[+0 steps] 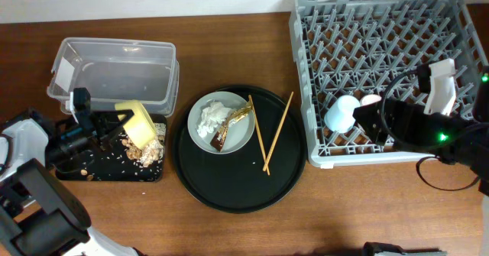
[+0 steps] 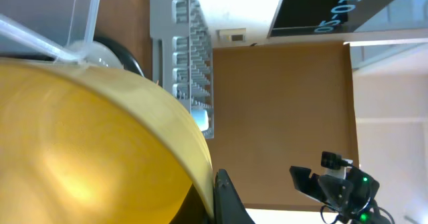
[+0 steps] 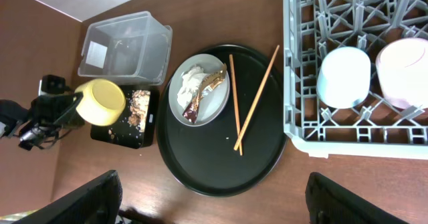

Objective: Sort waste into correct bins and load items into the dishwasher rack
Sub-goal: 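Tip the yellow bowl's food scraps onto the black tray with left gripper, then drop the snack wrapper into the clear plastic bin with left gripper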

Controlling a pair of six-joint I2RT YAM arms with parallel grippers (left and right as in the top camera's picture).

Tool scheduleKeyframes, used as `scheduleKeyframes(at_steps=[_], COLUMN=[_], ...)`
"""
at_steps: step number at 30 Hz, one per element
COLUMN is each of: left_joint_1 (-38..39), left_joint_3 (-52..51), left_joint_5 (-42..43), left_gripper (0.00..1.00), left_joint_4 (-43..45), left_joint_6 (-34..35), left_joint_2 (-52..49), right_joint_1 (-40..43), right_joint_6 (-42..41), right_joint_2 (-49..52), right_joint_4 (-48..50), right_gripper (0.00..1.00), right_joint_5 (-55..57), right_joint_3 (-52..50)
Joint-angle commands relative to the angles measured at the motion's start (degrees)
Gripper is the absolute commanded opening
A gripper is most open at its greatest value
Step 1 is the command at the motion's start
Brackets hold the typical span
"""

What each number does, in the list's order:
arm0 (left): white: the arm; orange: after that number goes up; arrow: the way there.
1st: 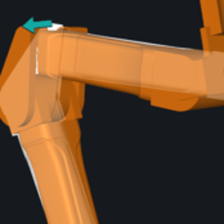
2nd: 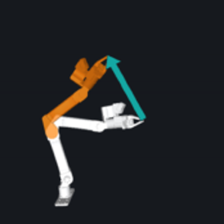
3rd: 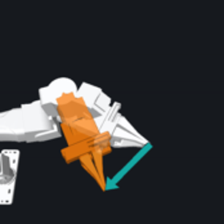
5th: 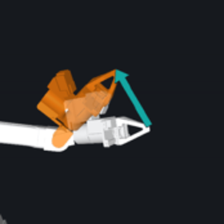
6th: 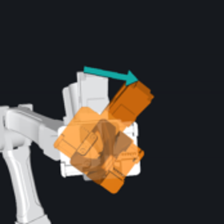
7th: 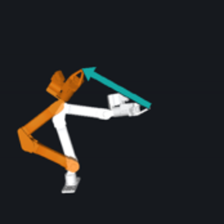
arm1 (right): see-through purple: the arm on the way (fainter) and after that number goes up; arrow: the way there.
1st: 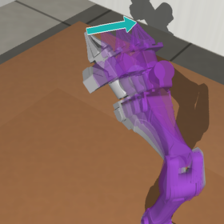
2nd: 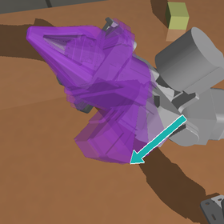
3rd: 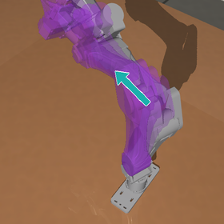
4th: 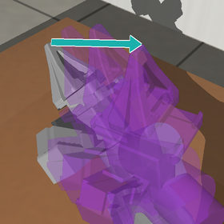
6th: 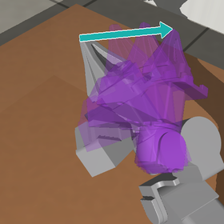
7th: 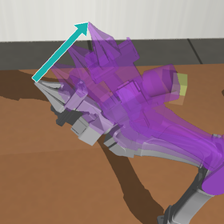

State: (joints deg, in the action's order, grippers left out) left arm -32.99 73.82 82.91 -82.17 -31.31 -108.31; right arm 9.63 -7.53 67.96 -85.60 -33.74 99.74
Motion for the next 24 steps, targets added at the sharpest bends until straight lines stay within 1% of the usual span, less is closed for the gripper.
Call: scheduleKeyframes(at_steps=[1,2,3,4,5,6,7,8,9,10,11,13,14,15,16,17,18,19,20,21,22,23,24], left_joint_1=[-0.2,0.9,3.5,9.3,15.6,24.5,37.6,48.0,57.2,66.2,71.8,79.4,81.6,82.9,83.1,82.3,81.5,80.0,78.1,74.9,72.0,68.2,65.5], left_joint_3=[0.4,0.7,1.0,1.2,1.2,1.2,1.2,1.2,0.2,-2.2,-4.6,-5.6,-5.6,-5.6,-5.6,-3.6,-0.5,5.2,8.3,10.0,9.9,9.9,9.9], left_joint_5=[-5.7,-8.2,-11.5,-18.2,-24.9,-37.2,-55.2,-67.0,-76.7,-82.1,-82.3,-82.3,-82.9,-85.0,-85.9,-85.9,-86.0,-89.6,-92.5,-94.7,-94.7,-94.1,-90.2], left_gripper=[0.00,0.00,0.00,0.00,0.00,0.00,0.00,0.00,0.00,0.00,0.00,0.00,0.01,0.05,0.36,0.62,0.66,0.77,0.87,0.87,0.87,0.87,0.83], left_joint_4=[0.1,-5.8,-8.2,-6.1,-2.1,3.4,8.8,11.1,13.8,18.0,21.7,23.6,24.3,24.5,24.5,23.3,21.0,17.1,16.4,19.6,23.8,27.8,31.2], left_joint_6=[-1.9,-5.1,-7.0,0.0,9.6,22.7,35.6,41.6,47.6,52.2,55.2,56.9,57.0,57.7,57.6,57.6,57.5,57.4,56.1,51.8,48.6,46.9,43.0], left_joint_2=[1.1,2.4,4.7,9.4,13.2,17.1,20.0,20.2,19.2,16.9,14.1,8.5,6.6,5.4,5.2,5.2,5.3,5.6,5.6,5.6,5.0,3.0,0.2], right_joint_1=[-0.3,-0.3,-0.3,-0.3,-0.3,-0.3,-0.3,-0.3,-0.3,-0.3,-0.3,-0.3,-0.3,-0.3,-0.3,-0.3,-0.3,-0.3,-0.3,-0.3,-0.3,-0.3,-0.3], right_joint_6=[0.2,0.2,0.2,0.2,0.2,0.2,0.2,0.2,0.2,0.2,0.2,0.2,0.3,0.2,0.2,0.2,0.2,0.2,0.2,0.2,0.2,0.2,0.2], right_joint_2=[-0.1,-0.2,-0.1,-0.1,-0.1,-0.1,-0.1,-0.1,-0.1,-0.1,-0.1,-0.1,-0.1,-0.1,-0.1,-0.1,-0.1,-0.1,-0.1,-0.1,-0.1,-0.1,-0.1], right_joint_4=[-0.4,-0.6,-0.5,-0.1,0.1,0.1,0.1,0.1,0.1,0.1,0.1,0.1,0.1,0.0,0.0,0.1,0.1,0.1,0.1,0.1,0.1,0.1,0.1], right_gripper=[0.88,0.88,0.89,0.89,0.88,0.89,0.89,0.89,0.89,0.89,0.89,0.89,0.89,0.89,0.89,0.89,0.89,0.89,0.89,0.89,0.89,0.89,0.89], right_joint_5=[-0.2,-0.1,-0.1,-0.1,-0.1,-0.1,-0.1,0.2,0.3,0.3,0.3,0.6,1.5,1.6,1.6,1.6,1.6,1.6,1.6,1.6,1.6,1.6,1.6], right_joint_3=[-0.2,-0.2,-0.2,-0.2,-0.2,-0.2,-0.2,-0.2,-0.2,-0.2,-0.2,-0.2,-0.2,-0.2,-0.2,-0.2,-0.2,-0.2,-0.2,-0.2,-0.2,-0.2,-0.2])
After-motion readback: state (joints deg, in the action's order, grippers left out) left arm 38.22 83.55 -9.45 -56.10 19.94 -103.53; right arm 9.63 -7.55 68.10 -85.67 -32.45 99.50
